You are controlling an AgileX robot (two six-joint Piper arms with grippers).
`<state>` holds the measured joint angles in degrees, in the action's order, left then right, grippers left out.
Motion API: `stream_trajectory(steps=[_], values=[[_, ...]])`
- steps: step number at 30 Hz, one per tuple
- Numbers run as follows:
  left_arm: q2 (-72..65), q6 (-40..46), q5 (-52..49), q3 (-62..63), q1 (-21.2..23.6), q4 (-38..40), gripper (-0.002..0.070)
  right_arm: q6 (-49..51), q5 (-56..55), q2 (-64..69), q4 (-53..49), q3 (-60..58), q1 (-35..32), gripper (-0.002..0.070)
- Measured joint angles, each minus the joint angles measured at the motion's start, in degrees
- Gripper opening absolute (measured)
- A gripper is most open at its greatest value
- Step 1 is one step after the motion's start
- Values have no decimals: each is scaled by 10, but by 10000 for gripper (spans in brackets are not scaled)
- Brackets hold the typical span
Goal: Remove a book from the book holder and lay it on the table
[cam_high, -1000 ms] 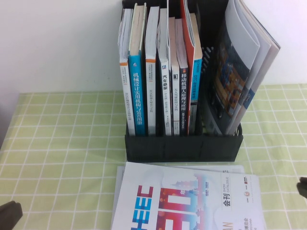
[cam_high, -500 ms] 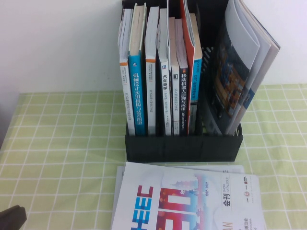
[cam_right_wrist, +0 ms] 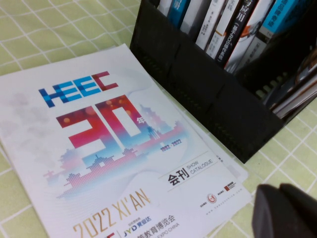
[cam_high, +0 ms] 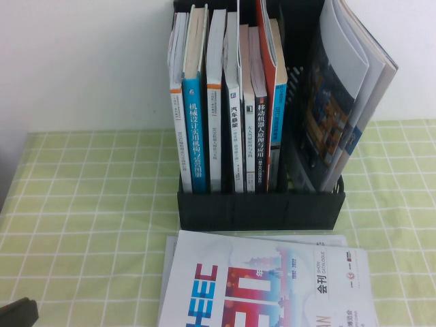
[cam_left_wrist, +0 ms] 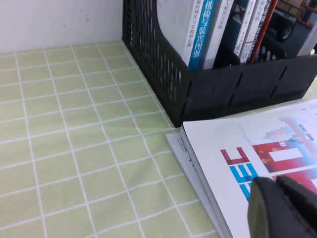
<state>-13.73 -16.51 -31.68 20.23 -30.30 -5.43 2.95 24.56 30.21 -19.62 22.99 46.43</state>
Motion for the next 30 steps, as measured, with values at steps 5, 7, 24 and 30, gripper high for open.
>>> stream_trajectory(steps=[5,7,24,30], values=[[12,1,-2,-13,0,-7,-3,0,0,0,0,0,0,-1],[29,2,-2,-22,11,-14,-3,0,0,0,0,0,0,-1],[143,-159,120,-214,196,-37,-3,0,1,0,0,0,0,-2],[143,-153,117,-214,198,-37,-3,0,2,0,0,0,0,-1]])
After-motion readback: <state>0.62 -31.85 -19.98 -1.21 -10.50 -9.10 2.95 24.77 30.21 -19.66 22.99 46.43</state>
